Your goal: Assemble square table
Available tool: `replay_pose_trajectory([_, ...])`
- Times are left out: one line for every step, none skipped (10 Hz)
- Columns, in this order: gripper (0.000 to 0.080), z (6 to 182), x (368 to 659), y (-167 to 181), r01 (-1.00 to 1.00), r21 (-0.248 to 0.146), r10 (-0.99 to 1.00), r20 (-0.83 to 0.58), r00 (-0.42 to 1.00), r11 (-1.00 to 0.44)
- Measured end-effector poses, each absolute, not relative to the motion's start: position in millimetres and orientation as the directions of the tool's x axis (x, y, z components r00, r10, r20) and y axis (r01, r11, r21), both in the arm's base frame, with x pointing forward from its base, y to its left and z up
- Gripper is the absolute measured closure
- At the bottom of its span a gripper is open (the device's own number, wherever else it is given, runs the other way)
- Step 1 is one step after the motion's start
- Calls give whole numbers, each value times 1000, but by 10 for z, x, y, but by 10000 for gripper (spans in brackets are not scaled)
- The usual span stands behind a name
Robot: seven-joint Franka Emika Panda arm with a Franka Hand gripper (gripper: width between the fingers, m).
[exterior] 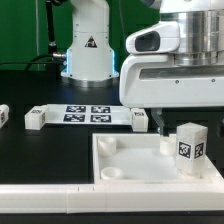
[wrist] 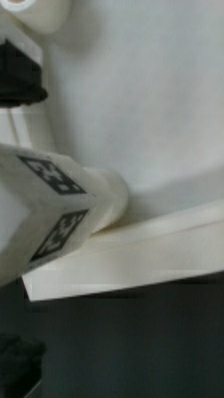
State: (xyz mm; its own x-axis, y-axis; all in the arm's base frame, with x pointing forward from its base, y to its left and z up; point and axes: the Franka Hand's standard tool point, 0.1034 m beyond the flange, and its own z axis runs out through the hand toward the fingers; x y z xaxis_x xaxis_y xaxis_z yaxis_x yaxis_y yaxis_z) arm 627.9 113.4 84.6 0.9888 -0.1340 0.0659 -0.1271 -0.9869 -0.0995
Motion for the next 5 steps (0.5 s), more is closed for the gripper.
replay_pose_trajectory([150, 847, 6292, 1124, 23, -80, 17, 82, 997, -997])
replay_pose_trajectory([150, 855, 6314, 1122, 133, -63, 127, 90, 988, -989])
replay_pose_trajectory([150, 868, 6318, 1132, 228, -38, 224, 84, 971, -973])
replay_pose_trajectory([150, 868, 6321, 1123, 331, -19, 328, 85, 941, -944])
replay_pose_trajectory([150, 868, 6322, 1115, 384, -13, 381, 85, 921, -923])
